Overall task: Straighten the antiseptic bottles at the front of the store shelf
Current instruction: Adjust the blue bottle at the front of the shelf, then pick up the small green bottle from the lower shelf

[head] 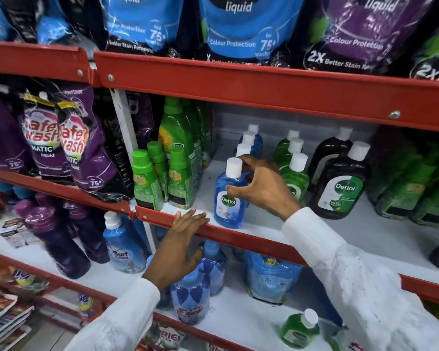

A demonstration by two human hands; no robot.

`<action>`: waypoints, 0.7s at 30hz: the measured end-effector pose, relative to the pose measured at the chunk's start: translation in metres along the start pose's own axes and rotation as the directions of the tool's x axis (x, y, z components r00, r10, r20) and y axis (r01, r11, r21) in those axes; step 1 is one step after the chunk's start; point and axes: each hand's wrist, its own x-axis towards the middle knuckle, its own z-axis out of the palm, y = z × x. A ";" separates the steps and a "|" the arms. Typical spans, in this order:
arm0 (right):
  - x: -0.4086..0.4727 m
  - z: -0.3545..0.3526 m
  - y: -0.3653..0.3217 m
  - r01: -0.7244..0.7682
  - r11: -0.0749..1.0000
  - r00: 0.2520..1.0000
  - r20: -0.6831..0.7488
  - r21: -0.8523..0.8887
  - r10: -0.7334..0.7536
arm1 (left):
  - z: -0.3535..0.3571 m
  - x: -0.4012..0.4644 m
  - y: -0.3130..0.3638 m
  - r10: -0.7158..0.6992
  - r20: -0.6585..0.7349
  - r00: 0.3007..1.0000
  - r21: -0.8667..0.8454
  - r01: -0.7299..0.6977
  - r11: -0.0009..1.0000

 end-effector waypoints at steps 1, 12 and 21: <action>0.000 0.000 0.001 0.006 1.000 1.000 0.013 -0.003 -0.006 | 0.002 -0.001 0.003 -0.006 -0.013 1.000 0.061 0.006 0.998; -0.116 -0.042 0.050 0.164 0.979 0.965 -0.224 0.119 -0.134 | 0.059 0.008 0.070 0.210 -0.038 0.977 0.223 -0.196 0.955; -0.206 -0.009 0.172 -0.159 0.968 0.908 0.357 -0.194 0.220 | 0.077 0.015 0.085 0.146 -0.189 0.971 0.145 -0.119 0.982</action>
